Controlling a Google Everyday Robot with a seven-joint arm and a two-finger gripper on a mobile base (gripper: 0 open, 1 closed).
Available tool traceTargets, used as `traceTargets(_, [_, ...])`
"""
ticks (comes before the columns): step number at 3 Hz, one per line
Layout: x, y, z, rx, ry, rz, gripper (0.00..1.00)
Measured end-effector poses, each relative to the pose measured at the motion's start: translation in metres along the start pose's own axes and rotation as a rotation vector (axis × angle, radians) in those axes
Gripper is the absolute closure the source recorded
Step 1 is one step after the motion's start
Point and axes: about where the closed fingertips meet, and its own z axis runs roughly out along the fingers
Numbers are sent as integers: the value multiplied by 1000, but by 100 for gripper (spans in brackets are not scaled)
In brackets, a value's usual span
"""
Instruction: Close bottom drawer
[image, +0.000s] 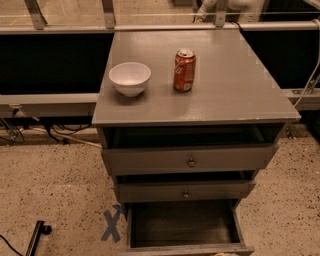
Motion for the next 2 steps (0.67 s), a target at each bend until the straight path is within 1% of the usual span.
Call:
traceTargets(1, [2, -24, 6, 45, -8, 20, 100])
traceTargets(2, [-6, -50, 13, 80, -27, 24, 100])
